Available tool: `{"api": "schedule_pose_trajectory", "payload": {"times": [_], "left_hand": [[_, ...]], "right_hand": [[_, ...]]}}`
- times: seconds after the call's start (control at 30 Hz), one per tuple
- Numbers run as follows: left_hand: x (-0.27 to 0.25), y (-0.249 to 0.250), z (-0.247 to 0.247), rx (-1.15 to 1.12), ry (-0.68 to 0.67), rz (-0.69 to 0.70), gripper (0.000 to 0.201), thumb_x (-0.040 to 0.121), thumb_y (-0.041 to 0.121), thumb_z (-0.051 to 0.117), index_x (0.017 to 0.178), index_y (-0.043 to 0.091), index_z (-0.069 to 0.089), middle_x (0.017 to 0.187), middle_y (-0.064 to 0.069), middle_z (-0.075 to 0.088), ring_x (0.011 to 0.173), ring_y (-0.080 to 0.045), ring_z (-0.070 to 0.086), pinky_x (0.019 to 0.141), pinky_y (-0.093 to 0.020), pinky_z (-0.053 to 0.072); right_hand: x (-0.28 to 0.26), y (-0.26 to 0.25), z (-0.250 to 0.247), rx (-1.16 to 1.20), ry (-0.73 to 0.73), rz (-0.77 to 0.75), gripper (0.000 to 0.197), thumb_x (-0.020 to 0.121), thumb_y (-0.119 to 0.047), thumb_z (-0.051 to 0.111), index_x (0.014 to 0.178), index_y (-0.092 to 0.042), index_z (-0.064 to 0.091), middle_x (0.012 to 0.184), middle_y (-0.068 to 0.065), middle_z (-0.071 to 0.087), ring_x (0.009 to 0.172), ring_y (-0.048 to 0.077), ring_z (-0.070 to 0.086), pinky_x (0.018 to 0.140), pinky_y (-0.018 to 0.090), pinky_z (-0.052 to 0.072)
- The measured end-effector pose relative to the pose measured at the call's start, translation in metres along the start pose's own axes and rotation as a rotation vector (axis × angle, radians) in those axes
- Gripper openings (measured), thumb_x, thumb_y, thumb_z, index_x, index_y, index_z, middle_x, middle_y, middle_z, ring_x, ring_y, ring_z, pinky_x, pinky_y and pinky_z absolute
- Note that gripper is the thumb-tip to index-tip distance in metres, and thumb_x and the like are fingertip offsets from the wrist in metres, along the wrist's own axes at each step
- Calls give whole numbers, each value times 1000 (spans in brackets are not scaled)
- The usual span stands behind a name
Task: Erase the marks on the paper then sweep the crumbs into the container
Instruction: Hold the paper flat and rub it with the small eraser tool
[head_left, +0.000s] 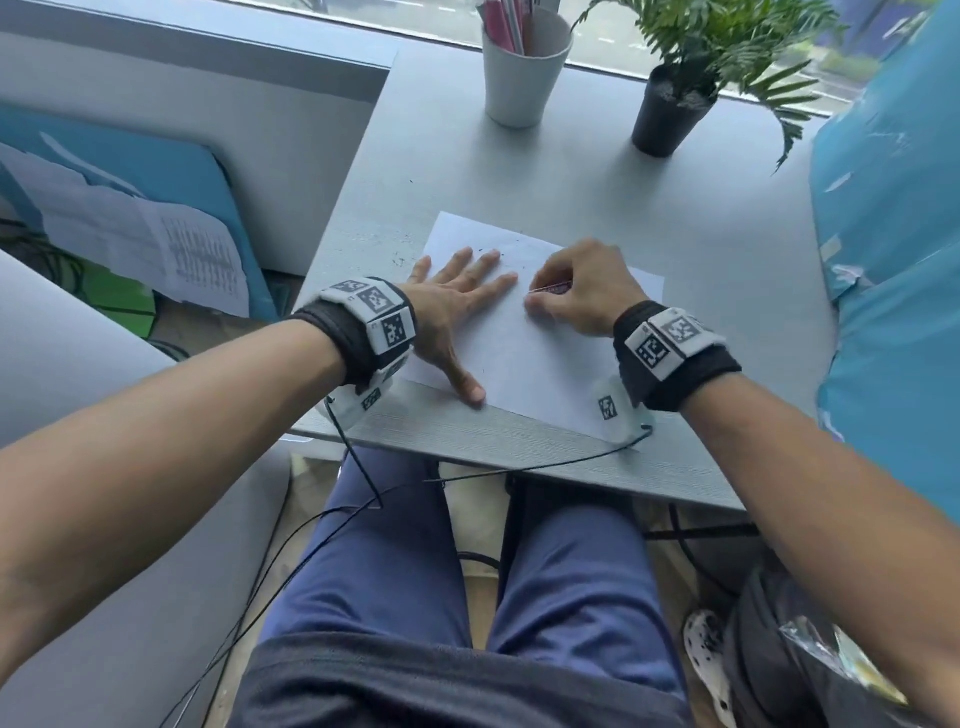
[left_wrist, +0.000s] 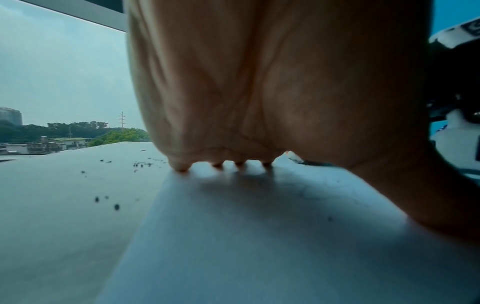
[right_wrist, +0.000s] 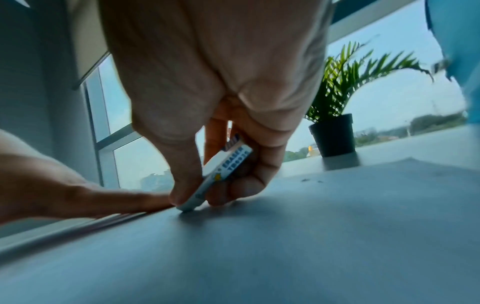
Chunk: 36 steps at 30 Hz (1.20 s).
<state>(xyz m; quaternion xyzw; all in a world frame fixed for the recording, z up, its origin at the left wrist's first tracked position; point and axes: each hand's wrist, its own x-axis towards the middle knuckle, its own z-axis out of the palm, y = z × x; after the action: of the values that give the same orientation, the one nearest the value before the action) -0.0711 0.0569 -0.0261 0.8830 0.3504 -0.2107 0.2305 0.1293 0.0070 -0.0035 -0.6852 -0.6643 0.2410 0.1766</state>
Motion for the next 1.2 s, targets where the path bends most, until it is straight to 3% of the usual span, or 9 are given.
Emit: {"api": "schedule_pose_trajectory", "payload": {"times": [0.17, 0.33, 0.5, 0.67, 0.73, 0.83, 1.0, 1.13, 1.2], "left_hand": [[1, -2, 4, 13, -26, 5, 158, 41, 83, 78, 152, 38, -26, 156, 10, -40, 142, -18, -39, 115, -54, -21], [0, 0, 0, 11, -16, -2, 158, 41, 81, 79, 152, 38, -24, 157, 9, -38, 143, -19, -37, 114, -55, -20], [0, -1, 0, 36, -23, -5, 158, 42, 82, 79, 152, 38, -26, 156, 9, -40, 143, -19, -38, 116, -55, -20], [-3, 3, -2, 23, -22, -13, 156, 44, 80, 80, 152, 38, -24, 158, 8, -37, 144, -20, -36, 115, -56, -20], [-1, 3, -2, 29, -21, -17, 157, 44, 80, 80, 152, 38, -25, 157, 9, -38, 143, -19, -37, 116, -57, -19], [0, 1, -1, 45, -28, -19, 157, 43, 83, 78, 151, 38, -27, 156, 9, -39, 143, -19, -38, 116, -58, -18], [0, 5, -2, 27, -16, -24, 157, 42, 82, 79, 152, 40, -24, 158, 9, -37, 144, -19, -35, 117, -57, -17], [1, 4, -1, 45, -23, -31, 157, 43, 82, 79, 151, 40, -27, 156, 10, -40, 143, -19, -38, 116, -55, -19], [0, 4, 0, 47, -21, -25, 156, 43, 82, 79, 151, 40, -26, 156, 10, -39, 143, -19, -37, 116, -55, -19]], "right_hand": [[-36, -19, 18, -42, -273, -171, 7, 77, -20, 78, 82, -16, 79, 79, -5, 75, 76, 5, 69, 78, 22, 57], [1, 5, -2, -44, 5, -2, 11, 73, -23, 75, 81, -17, 78, 80, -2, 74, 80, 12, 69, 78, 22, 54], [-34, -17, 16, -41, -262, -171, 8, 75, -22, 78, 81, -16, 78, 79, -4, 75, 75, 4, 68, 75, 18, 55], [10, 12, -11, -85, 69, 71, 14, 73, -22, 75, 84, -14, 80, 82, 2, 75, 81, 14, 69, 81, 24, 53], [-9, -1, 6, -56, 20, -15, 12, 72, -17, 73, 82, -12, 79, 80, 2, 75, 78, 15, 69, 78, 28, 55], [-43, -23, 24, -11, -221, -147, 10, 74, -19, 77, 81, -13, 78, 79, -2, 75, 74, 8, 69, 76, 25, 57], [-1, 6, -9, -29, 36, 49, 12, 70, -24, 77, 79, -16, 80, 78, -2, 75, 79, 11, 70, 82, 27, 55], [-38, -19, 19, -45, -209, -129, 11, 72, -23, 80, 80, -15, 79, 79, -4, 75, 78, 8, 69, 77, 23, 57], [-34, -17, 11, -45, -228, -112, 11, 72, -23, 80, 81, -15, 79, 78, -3, 75, 78, 8, 70, 77, 23, 56]]}}
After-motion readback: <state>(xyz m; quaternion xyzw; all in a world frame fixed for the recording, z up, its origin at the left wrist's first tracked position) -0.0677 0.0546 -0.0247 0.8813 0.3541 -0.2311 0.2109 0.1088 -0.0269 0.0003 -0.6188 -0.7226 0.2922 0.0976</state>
